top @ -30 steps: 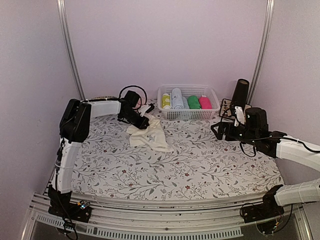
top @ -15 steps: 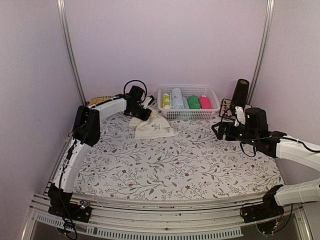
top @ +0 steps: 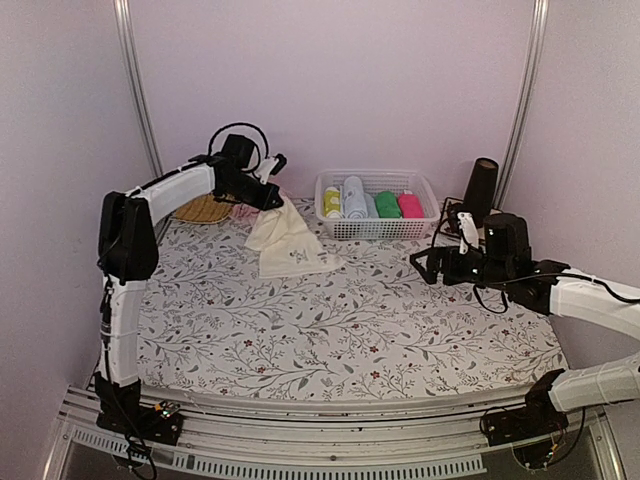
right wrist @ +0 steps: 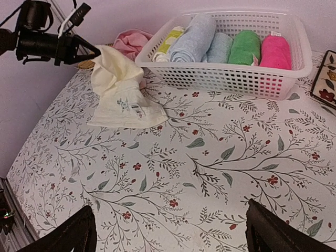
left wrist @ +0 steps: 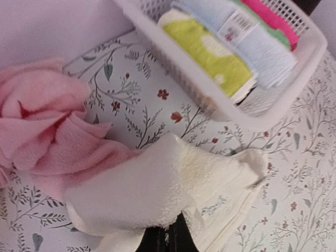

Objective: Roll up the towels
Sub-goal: Pick up the towel from the center of the board, then pass from the left arm to the right

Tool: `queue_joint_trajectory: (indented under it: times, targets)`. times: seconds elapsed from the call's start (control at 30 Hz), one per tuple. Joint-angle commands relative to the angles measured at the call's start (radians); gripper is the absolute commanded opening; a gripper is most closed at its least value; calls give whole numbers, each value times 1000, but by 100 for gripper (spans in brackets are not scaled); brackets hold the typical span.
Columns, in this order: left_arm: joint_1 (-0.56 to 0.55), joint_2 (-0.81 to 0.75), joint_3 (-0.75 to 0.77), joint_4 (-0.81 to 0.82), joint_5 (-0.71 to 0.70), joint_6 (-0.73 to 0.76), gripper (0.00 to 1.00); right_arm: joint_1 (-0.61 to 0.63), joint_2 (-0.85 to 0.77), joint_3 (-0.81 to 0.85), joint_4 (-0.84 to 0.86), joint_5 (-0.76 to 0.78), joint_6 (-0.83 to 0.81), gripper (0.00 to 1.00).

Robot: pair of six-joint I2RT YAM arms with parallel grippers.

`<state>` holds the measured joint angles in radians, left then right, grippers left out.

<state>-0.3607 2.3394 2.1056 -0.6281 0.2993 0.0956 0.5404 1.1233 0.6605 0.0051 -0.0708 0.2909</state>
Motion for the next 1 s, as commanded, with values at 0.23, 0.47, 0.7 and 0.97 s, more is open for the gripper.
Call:
queue_joint_trajectory:
  times: [0.23,0.47,0.7,0.97]
  targets:
    - [-53,-499,-185,-41,182,109,0,143,165,151,88,-68,50,99]
    - [-99,-763,-413,7,367,201,0,188,296,164,241,-134,-3,99]
    - [-129,-927,-548,70,456,203,0,202,390,46,475,-213,6,99]
    - [-141,-1024,-649,127,511,207,0,217,487,-9,651,-499,169,100]
